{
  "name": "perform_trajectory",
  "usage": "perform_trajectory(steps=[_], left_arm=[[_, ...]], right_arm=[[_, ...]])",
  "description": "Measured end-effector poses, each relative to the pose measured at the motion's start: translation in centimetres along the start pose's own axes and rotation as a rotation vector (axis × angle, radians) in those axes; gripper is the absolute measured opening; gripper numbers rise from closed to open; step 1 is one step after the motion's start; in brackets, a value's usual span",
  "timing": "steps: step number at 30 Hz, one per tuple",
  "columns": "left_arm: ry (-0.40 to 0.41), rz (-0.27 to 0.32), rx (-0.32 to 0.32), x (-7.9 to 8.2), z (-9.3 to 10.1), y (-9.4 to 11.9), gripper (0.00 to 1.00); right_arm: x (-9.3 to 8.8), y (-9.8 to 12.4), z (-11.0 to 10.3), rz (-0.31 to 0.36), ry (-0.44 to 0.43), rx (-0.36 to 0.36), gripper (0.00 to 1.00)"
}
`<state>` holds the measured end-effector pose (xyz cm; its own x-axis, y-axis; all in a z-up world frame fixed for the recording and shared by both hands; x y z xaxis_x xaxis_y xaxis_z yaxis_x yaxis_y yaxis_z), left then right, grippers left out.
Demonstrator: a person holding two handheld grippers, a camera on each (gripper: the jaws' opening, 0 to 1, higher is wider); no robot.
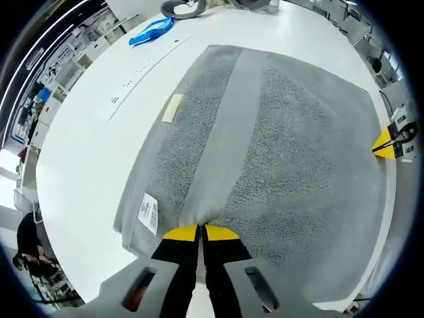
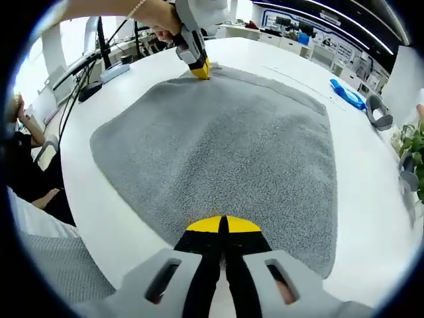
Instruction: Fold the towel on the table until its edges align and the towel forms a compact rectangular stack.
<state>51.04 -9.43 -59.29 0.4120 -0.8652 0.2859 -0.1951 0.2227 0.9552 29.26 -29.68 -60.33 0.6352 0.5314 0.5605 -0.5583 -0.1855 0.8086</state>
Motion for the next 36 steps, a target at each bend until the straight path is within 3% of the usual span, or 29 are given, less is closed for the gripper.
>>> perform_trajectory(steps=[10, 14, 18, 20, 22, 24, 27, 33, 36], left_arm=[[-0.015, 0.013, 0.000, 0.2, -0.4, -0.2, 0.02], [0.022, 0.035, -0.006, 0.1, -0.5, -0.1, 0.02], [0.199, 0.049, 0.000, 0.0, -0.6, -0.1, 0.03], [0.217, 0.053, 0.005, 0.1, -0.6, 0.0, 0.03], [0.287, 0.067, 0.002, 0.0, -0.3, 0.2, 0.04], [0.340, 0.114, -0.018, 0.1, 0.0, 0.9, 0.04], [0.340, 0.207, -0.039, 0.5, 0.6, 2.4, 0.04], [0.346, 0.358, -0.017, -0.5, 3.0, 5.4, 0.17], [0.389, 0.423, -0.055, -1.2, 5.1, 6.2, 0.19]], right_arm=[[0.1, 0.1, -0.7, -0.010, 0.046, 0.003, 0.00], [0.2, 0.0, -0.7, -0.026, 0.084, -0.002, 0.00], [0.4, -0.1, -0.6, -0.048, 0.103, 0.003, 0.00], [0.4, -0.1, -0.6, -0.053, 0.110, 0.005, 0.00], [0.4, -0.1, -0.6, -0.048, 0.118, 0.008, 0.00], [0.2, 0.0, -0.5, -0.028, 0.096, 0.011, 0.00], [-0.1, 0.0, -0.3, -0.004, 0.018, 0.026, 0.00], [-0.2, 0.0, -0.1, 0.017, 0.019, 0.056, 0.00], [0.0, 0.0, 0.1, 0.009, 0.017, 0.076, 0.00]])
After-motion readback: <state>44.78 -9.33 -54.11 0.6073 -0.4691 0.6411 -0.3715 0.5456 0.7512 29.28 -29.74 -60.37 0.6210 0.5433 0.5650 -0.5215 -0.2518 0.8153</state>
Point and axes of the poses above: the point that each gripper's makers call its tool centre point, and the gripper's own axes: y roughly backward along the fingers, z roughly to its right, x roughly out of its top, the point moved 7 cm from there along y, roughly backward along the fingers, and after that the axes turned 8 degrees about -x, right-handed, at the moved point
